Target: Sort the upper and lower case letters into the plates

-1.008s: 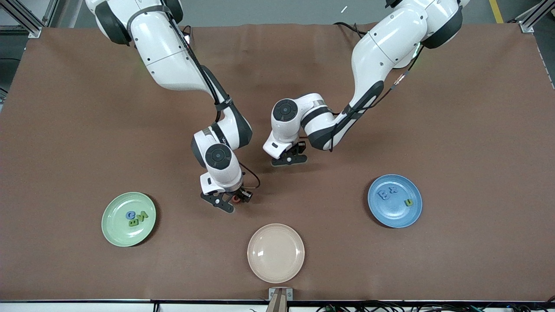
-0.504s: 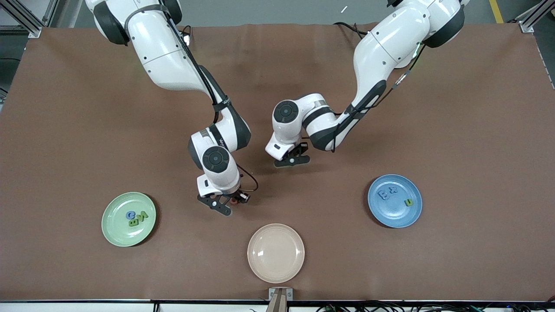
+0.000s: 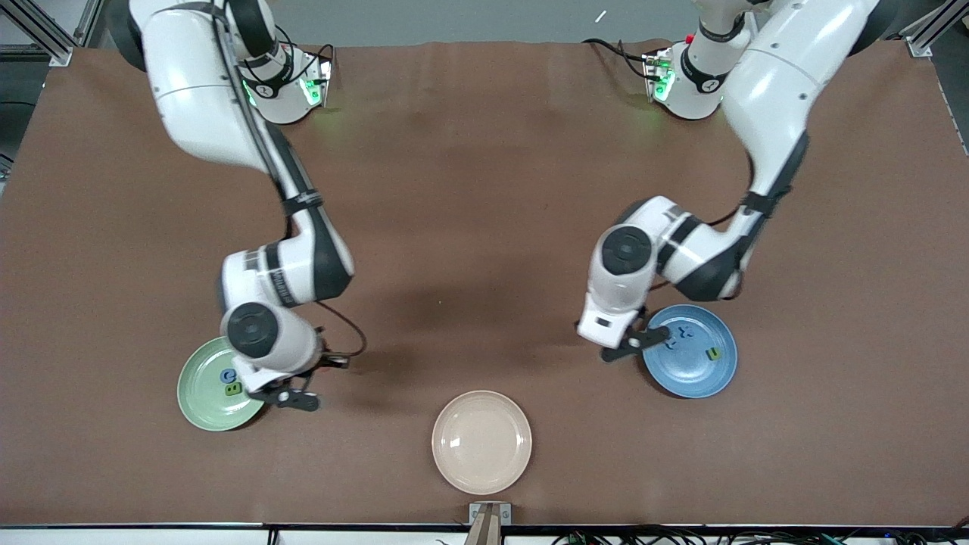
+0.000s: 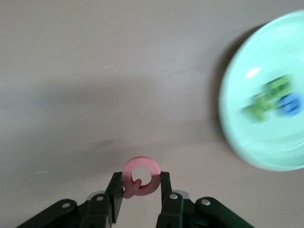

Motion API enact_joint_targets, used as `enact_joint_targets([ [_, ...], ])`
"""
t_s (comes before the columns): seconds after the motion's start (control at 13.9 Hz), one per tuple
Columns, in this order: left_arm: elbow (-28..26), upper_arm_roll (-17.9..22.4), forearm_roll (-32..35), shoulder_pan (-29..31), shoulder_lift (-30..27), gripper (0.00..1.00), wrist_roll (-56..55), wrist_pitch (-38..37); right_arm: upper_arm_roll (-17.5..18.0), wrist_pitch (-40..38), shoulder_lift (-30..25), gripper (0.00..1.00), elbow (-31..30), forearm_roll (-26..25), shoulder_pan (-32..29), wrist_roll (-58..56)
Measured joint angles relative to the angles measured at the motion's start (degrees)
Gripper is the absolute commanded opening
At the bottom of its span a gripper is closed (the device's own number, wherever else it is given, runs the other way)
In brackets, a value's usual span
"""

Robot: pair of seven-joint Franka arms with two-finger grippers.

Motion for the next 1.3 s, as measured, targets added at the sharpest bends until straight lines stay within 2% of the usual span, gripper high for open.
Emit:
enact_joint_targets([
  [0.14, -0.8, 0.0, 0.0, 4.1, -0.4, 0.02, 5.1, -3.3, 0.0, -0.8, -0.1, 0.08, -0.1, 0.0, -5.1, -9.5],
  [0.22, -1.7, 0.0, 0.0, 5.6, -0.4, 0.03, 6.1, -3.7, 0.0, -0.8, -0.1, 0.14, -0.2, 0.0, -7.1, -13.6],
  [0.29, -2.6, 0.0, 0.0, 6.9, -0.4, 0.05, 6.4, -3.7, 0.0, -0.8, 0.0, 0.27, -0.3, 0.0, -8.9, -17.6],
  [0.36, -3.4, 0.0, 0.0, 7.9, -0.3, 0.13, 6.5, -3.7, 0.0, -0.8, 0.0, 0.57, -0.4, 0.0, -10.5, -20.8],
  [0.43, -3.9, 0.0, 0.0, 8.8, -0.2, 0.32, 6.7, -3.7, 0.0, -0.8, 0.1, 0.94, -0.6, 0.0, -11.8, -23.0],
  [0.5, -4.1, 0.0, 0.0, 9.8, -0.1, 0.60, 7.5, -3.7, 0.1, -0.8, 0.2, 1.00, -0.7, 0.0, -12.5, -24.1],
  [0.58, -4.1, 0.0, 0.0, 10.7, 0.0, 0.85, 8.7, -3.7, 0.1, -0.8, 0.2, 1.00, -0.8, 0.0, -12.7, -24.5],
  [0.65, -4.1, 0.0, 0.0, 11.5, 0.0, 1.00, 9.7, -3.6, 0.3, -0.8, 0.2, 1.00, -0.8, 0.0, -12.6, -24.5],
  [1.01, -2.3, -0.8, 0.0, 12.7, -1.4, 1.00, 13.0, -3.6, 0.6, -0.2, -2.0, 1.00, 0.4, 0.0, -12.2, -24.5],
  [1.3, 0.9, -1.2, -2.5, 13.7, -8.3, 1.00, 22.2, -6.1, 0.3, -4.7, -11.7, 1.00, 0.5, 0.0, -13.3, -24.5],
])
